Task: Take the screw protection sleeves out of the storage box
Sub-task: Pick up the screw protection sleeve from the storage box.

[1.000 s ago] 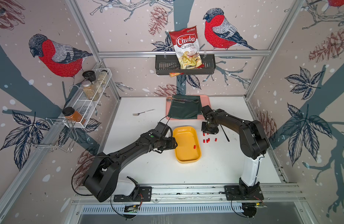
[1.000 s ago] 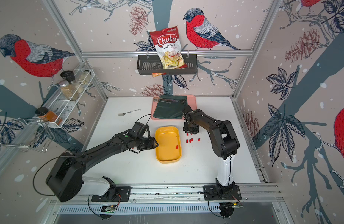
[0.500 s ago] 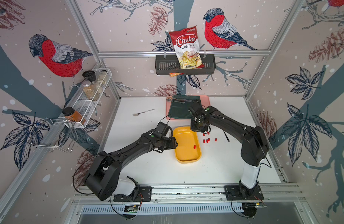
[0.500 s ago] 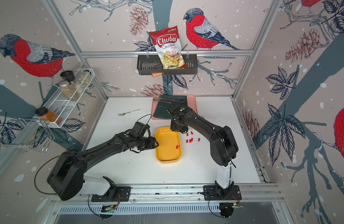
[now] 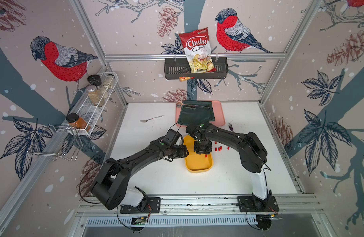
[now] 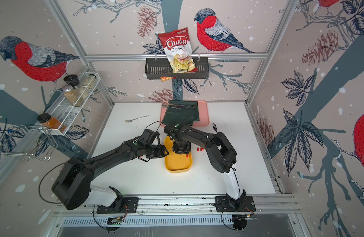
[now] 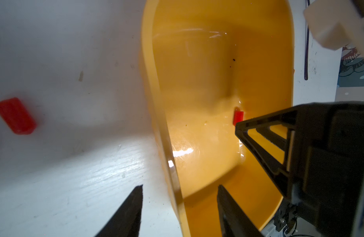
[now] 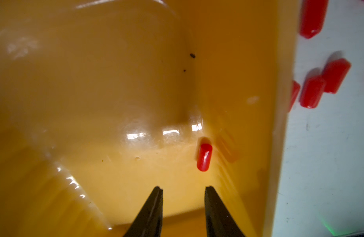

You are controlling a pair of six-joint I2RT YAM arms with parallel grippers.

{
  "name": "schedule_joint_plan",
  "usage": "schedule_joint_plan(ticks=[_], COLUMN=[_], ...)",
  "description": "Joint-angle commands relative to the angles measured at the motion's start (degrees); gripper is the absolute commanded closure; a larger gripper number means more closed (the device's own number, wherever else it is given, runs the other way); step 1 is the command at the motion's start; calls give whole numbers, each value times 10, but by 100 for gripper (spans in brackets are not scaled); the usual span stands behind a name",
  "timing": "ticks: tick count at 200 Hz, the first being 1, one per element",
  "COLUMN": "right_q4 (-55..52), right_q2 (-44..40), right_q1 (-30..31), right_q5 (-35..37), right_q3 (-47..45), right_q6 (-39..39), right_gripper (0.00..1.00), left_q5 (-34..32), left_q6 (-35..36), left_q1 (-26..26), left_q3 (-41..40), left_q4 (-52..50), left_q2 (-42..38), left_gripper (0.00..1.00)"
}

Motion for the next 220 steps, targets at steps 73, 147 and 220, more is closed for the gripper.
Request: schedule_joint_plan(ticks=[73,147,220], right_q4=[-27,4,11], right_q2=[26,41,50], right_q1=[2,3,2], right_q5=[46,55,76], right_q3=[-12,-28,-30], right_q6=[10,9,5], right_gripper=[61,65,82], left_q5=[8,8,3], left_q6=[11,14,15], left_q1=[0,1,1], left_q3=[-5,-6,-12], left_q4=[9,8,7], left_q2=[5,13,18], left_gripper=[42,42,43])
